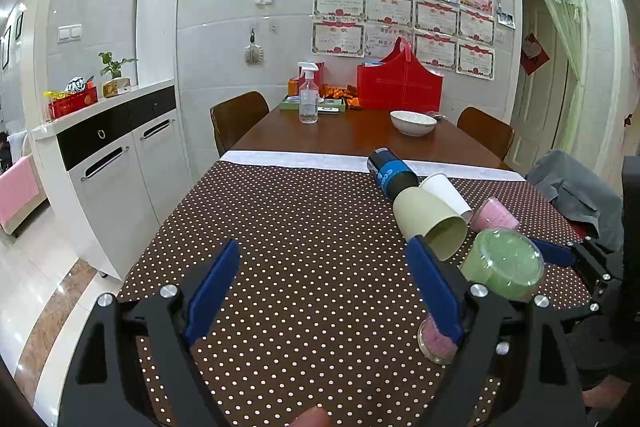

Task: Flip cup upside down
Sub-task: 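Lower the jar upright onto the tablecloth and open the right gripper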

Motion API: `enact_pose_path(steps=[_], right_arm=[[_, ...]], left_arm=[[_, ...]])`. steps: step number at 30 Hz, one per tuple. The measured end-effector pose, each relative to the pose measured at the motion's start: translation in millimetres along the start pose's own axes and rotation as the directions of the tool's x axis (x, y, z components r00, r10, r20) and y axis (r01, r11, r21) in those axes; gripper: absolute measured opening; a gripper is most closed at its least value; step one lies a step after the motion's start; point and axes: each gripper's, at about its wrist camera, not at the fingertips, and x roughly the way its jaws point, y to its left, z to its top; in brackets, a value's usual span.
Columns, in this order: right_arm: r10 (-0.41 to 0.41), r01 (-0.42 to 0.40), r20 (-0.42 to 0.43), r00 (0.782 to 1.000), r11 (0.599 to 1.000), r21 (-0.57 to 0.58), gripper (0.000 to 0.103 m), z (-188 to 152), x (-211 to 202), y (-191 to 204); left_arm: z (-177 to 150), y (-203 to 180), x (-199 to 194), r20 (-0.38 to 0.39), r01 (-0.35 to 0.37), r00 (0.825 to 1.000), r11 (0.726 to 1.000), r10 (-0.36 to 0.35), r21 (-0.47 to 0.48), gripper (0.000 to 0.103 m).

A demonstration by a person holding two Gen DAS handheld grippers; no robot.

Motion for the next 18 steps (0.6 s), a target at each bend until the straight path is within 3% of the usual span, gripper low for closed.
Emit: enact_pose_path(steps=[1, 12, 18], right_arm=[[0.003, -0.003, 0.004, 1.000, 1.000, 0.007, 0.097, -0.7, -0.1, -0.3], [0.072, -0.077, 0.069, 0.995, 0.995, 0.067, 0.097, -0.4, -17.2, -10.4], [0.061, -0.070, 0.107, 0.992, 0.994, 0.084, 0.097, 3.1, -31.1, -14.1]], left_arm=[[-0.2, -0.2, 0.0, -0.001, 0.000, 1.000, 1.000, 0.000, 0.002, 0.084], [5.4, -3.4, -9.8, 0.020, -0.004, 1.000, 1.000, 0.004, 0.006, 0.084], [11.9, -8.3, -19.4, 0.041, -0.002, 0.999, 1.000, 0.001, 0.018, 0.084]])
